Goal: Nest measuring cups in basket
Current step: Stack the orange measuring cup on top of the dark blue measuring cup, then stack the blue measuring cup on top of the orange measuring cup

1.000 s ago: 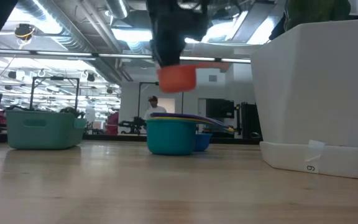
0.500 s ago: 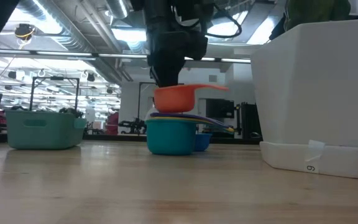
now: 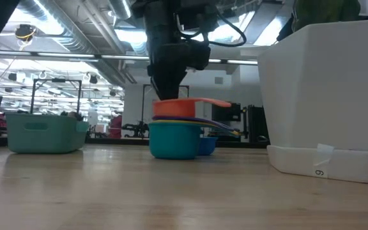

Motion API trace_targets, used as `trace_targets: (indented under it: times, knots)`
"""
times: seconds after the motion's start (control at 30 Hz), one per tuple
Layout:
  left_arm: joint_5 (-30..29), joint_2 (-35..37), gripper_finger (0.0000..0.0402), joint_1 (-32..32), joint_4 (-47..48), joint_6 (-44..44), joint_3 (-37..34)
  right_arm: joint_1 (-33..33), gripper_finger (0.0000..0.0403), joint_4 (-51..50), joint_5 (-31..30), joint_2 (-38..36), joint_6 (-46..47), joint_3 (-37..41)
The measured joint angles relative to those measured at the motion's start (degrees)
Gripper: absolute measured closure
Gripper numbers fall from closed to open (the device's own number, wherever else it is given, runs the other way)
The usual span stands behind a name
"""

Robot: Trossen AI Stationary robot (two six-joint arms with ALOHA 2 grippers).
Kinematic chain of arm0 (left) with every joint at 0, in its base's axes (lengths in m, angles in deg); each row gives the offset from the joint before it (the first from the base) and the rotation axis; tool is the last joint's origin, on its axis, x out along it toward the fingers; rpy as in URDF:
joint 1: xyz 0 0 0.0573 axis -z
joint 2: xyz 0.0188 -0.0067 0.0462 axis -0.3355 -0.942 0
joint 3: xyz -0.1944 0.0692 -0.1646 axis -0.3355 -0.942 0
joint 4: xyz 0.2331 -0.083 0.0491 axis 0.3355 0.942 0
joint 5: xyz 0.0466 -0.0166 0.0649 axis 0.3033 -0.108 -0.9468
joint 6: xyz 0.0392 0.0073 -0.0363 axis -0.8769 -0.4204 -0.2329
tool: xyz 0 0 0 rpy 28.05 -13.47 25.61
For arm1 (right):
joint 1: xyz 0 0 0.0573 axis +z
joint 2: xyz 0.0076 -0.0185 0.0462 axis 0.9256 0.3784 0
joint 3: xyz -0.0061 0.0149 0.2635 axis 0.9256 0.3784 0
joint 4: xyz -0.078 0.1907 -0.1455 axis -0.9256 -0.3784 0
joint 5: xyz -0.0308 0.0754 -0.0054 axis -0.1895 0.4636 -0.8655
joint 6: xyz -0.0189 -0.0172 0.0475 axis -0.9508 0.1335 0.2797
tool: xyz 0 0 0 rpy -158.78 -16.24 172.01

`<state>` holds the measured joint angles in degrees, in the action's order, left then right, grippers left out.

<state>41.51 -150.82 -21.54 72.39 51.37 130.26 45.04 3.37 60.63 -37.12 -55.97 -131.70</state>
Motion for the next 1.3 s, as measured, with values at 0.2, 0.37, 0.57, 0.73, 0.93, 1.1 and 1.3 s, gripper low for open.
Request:
trace_targets:
  times: [0.2,0.37,0.57,0.73,0.93,1.1,1.3]
  knots:
    - [-0.1,0.0,0.0368,0.0,-0.8,-0.1,0.0,0.0,0.0240,0.0,0.0,0.0,0.0,0.0]
    - [-0.1,0.0,0.0339,0.0,-0.8,0.0,0.0,0.0,0.0240,0.0,0.0,0.0,0.0,0.0]
    - [-0.1,0.0,0.0307,0.0,-0.8,0.0,0.0,0.0,0.0240,0.0,0.0,0.0,-0.1,0.0]
    - [-0.2,0.0,0.0307,-0.2,-0.8,0.2,0.0,0.0,0.0240,0.0,0.0,0.0,-0.1,0.0]
    - [-0.2,0.1,0.0307,-0.2,-1.5,0.2,0.0,0.0,0.0240,0.0,0.0,0.0,-0.1,0.0]
    - [-0.4,0.1,0.0307,-1.1,-2.2,2.1,0.0,0.0,0.0240,0.1,0.0,0.0,-0.1,0.0]
    - [-0.7,0.1,0.0307,-3.5,-5.1,6.4,0.0,0.0,0.0240,0.1,0.0,0.0,-0.1,0.0]
